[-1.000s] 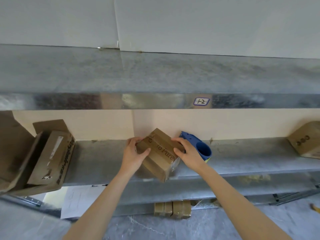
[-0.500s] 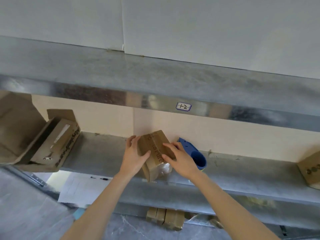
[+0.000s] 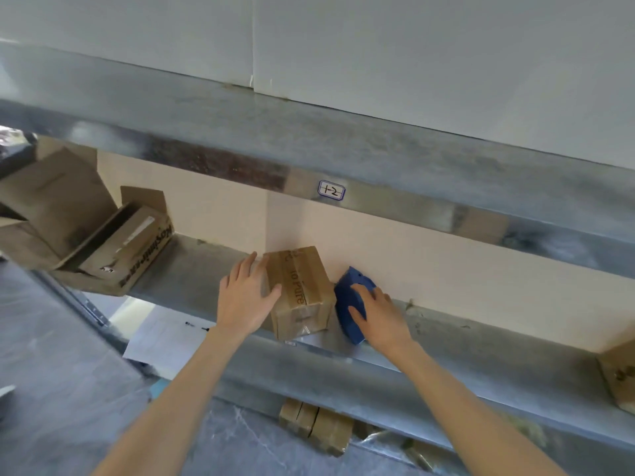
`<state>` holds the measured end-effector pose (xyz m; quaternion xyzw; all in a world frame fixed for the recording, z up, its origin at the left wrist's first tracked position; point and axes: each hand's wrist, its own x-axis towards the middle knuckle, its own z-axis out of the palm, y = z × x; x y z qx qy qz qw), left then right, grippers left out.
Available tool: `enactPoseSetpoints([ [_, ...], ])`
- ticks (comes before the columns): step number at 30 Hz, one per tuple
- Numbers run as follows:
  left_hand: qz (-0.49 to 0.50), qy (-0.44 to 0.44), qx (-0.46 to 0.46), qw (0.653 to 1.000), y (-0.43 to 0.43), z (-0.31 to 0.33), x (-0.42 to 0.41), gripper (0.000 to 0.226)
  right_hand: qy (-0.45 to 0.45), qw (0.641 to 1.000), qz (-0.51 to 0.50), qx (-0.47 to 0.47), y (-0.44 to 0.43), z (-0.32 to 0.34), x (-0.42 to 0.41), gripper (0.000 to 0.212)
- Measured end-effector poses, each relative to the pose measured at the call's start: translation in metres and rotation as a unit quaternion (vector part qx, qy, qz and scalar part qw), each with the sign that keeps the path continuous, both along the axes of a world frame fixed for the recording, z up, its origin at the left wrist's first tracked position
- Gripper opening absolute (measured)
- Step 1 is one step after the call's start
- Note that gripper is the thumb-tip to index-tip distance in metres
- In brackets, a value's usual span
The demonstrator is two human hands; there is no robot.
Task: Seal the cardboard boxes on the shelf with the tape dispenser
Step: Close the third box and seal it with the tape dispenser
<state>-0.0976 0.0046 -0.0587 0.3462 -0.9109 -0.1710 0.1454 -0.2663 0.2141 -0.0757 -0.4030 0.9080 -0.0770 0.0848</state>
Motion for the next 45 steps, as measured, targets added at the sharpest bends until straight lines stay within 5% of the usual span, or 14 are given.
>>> enactPoseSetpoints([
  [10, 0.001, -0.006, -0.033, 0.999, 0.011, 0.004, 0.005, 0.072, -0.179, 0.983, -0.011, 0.024, -0.014, -0.011, -0.007, 0.071],
  [28, -0.037, 0.006, -0.067, 0.997, 0.004, 0.004, 0.028, 0.065, -0.31, 0.949, -0.05, -0.033, -0.021, -0.01, -0.035, 0.093],
  [41, -0.061, -0.014, -0.039, 0.997, -0.005, 0.007, 0.043, 0.06, -0.233, 0.967, -0.095, -0.025, -0.019, 0.001, -0.022, 0.076],
  [45, -0.128, 0.036, -0.024, 0.991, -0.001, 0.013, 0.037, 0.065, -0.094, 0.99, -0.089, -0.05, -0.002, 0.027, -0.015, 0.056],
])
